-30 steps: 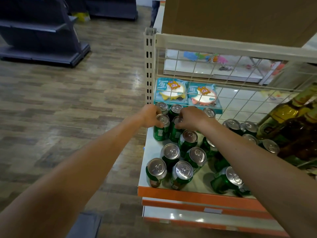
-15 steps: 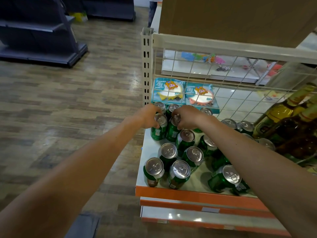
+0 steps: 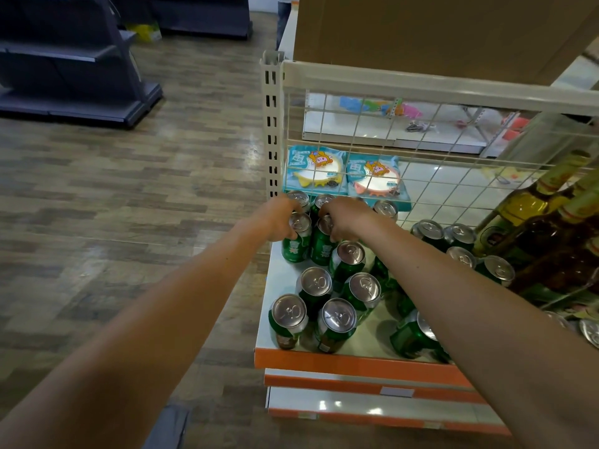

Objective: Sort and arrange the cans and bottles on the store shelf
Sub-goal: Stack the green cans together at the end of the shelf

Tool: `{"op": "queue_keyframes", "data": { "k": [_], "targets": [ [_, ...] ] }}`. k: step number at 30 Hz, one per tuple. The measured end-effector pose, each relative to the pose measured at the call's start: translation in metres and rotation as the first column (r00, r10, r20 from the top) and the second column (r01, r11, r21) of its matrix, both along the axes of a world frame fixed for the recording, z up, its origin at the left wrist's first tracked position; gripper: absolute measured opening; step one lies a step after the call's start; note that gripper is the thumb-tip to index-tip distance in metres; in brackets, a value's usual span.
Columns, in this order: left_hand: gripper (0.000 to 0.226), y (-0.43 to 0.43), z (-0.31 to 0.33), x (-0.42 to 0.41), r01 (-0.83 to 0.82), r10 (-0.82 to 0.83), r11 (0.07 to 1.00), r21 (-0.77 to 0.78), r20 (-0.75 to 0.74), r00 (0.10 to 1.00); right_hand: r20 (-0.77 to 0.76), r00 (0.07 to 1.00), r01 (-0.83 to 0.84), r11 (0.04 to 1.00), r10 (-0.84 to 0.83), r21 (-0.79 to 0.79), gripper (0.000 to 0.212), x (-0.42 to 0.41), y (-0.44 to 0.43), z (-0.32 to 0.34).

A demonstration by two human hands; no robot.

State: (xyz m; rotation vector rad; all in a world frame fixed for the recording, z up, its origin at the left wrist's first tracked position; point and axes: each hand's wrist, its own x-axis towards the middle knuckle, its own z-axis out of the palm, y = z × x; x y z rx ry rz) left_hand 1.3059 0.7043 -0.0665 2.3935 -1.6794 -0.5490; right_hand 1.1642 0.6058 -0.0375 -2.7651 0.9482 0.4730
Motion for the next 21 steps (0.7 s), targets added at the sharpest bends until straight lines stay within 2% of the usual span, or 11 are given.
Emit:
{"op": "queue_keyframes", "data": {
  "k": [5, 9, 11, 17, 21],
  "targets": [
    [0.062, 0.001, 0.003, -0.006, 0.005, -0.006, 1.000, 0.027, 0.038, 0.999, -0.008, 1.000, 0.008, 1.000, -0.008, -0.029, 0.048, -0.001, 0.002, -0.003],
    [0.035, -0.001, 0.015, -0.023, 0.033, -0.062, 0.993, 0.114, 0.255, 0.965, -0.020, 1.000, 0.016, 0.999, -0.017, -0.039, 0.047, 0.000, 0.007, -0.003],
    [0.028, -0.004, 0.019, -0.030, 0.037, -0.072, 0.992, 0.117, 0.312, 0.947, -0.006, 1.000, 0.025, 0.999, -0.025, -0.048, 0.042, 0.001, 0.009, -0.001],
    [0.023, -0.002, 0.023, -0.031, -0.002, -0.014, 0.998, 0.066, 0.250, 0.968, 0.030, 0.997, 0.077, 0.996, -0.075, -0.055, 0.031, 0.001, 0.018, 0.002],
    [0.020, -0.003, 0.023, -0.031, -0.015, -0.006, 0.996, 0.090, 0.228, 0.974, 0.057, 0.991, 0.125, 0.992, -0.124, -0.022, 0.023, 0.002, 0.019, 0.002]
  ]
}}
